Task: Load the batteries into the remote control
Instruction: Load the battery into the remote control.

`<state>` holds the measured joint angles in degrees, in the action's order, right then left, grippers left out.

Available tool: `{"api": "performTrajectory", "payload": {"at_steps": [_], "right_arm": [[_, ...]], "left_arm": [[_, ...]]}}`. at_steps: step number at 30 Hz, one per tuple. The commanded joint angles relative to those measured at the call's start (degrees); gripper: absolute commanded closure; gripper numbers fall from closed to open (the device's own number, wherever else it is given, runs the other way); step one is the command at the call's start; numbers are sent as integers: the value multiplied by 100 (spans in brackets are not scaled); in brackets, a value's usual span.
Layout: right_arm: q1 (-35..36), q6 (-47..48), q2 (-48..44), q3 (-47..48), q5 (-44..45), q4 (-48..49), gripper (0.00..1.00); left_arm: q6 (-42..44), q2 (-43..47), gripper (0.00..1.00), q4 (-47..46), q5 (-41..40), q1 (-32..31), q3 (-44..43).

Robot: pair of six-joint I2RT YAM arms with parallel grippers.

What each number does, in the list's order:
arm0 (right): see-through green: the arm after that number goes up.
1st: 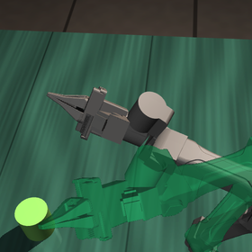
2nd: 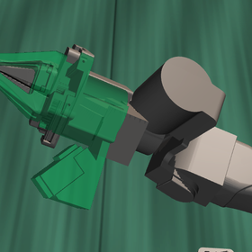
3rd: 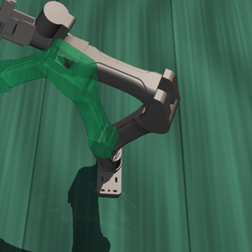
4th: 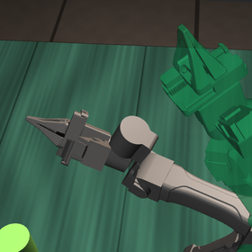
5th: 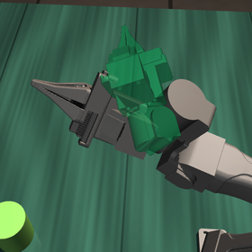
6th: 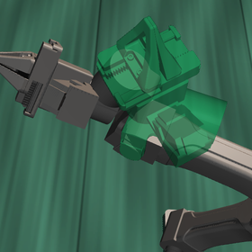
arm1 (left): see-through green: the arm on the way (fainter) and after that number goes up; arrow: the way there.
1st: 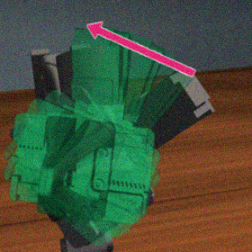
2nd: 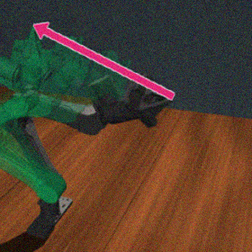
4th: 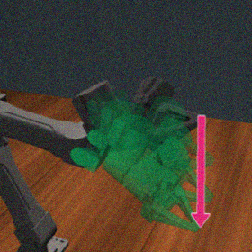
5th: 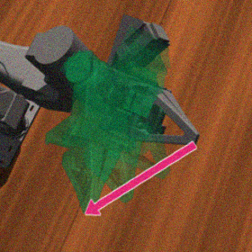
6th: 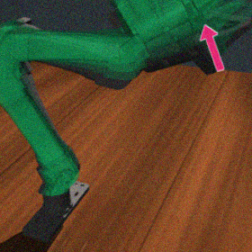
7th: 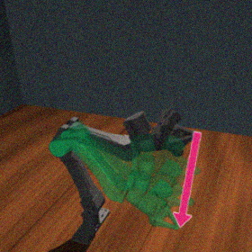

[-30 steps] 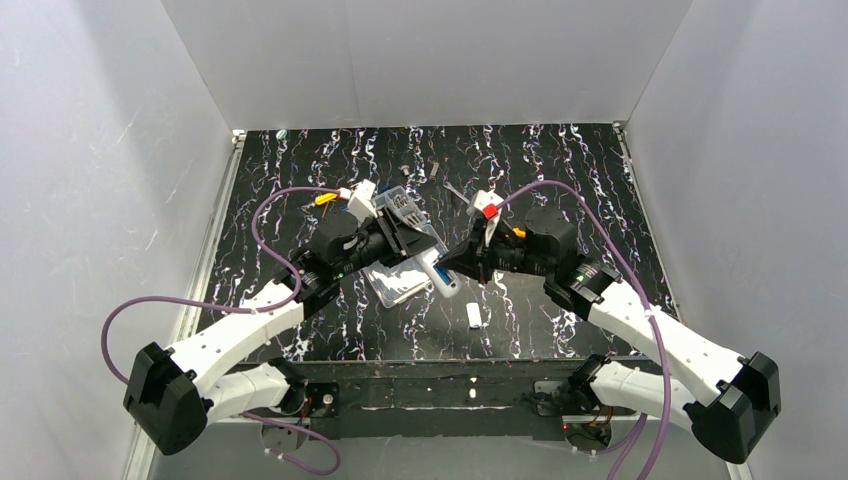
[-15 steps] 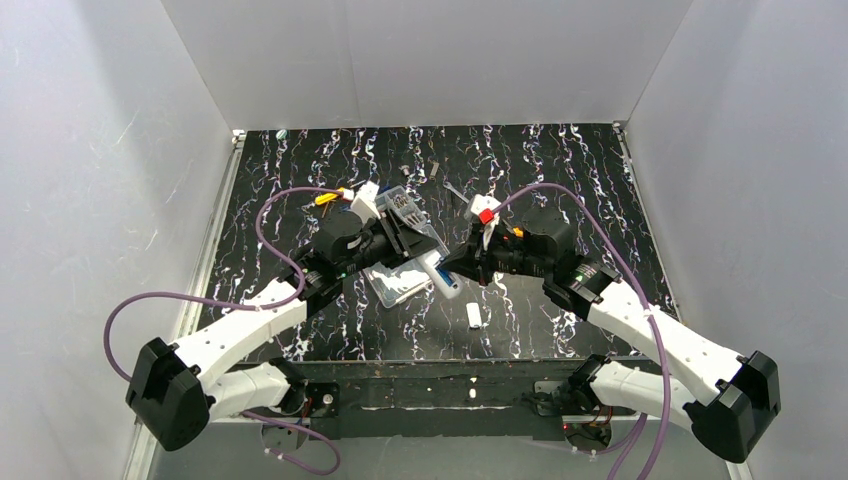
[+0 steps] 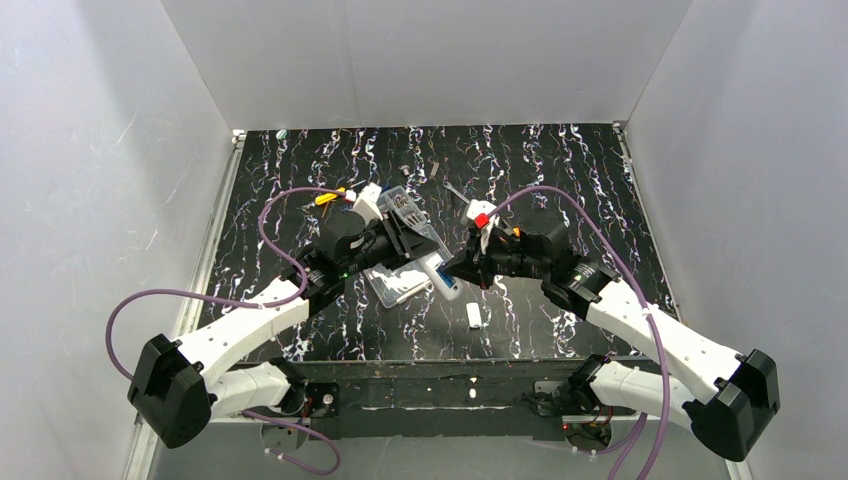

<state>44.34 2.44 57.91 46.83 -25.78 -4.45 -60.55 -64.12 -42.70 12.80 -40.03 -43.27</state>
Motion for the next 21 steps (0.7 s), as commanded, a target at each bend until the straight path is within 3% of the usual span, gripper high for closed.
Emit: {"api": "performTrajectory", "payload": {"at_steps": [1, 21], "right_arm": [[22, 178, 142, 127, 30, -658, 99], [31, 175, 476, 361, 426, -874, 95]], "left_arm": [[-88, 217, 100, -520, 83, -2, -244], [-64, 306, 100, -476, 82, -35, -234]]}}
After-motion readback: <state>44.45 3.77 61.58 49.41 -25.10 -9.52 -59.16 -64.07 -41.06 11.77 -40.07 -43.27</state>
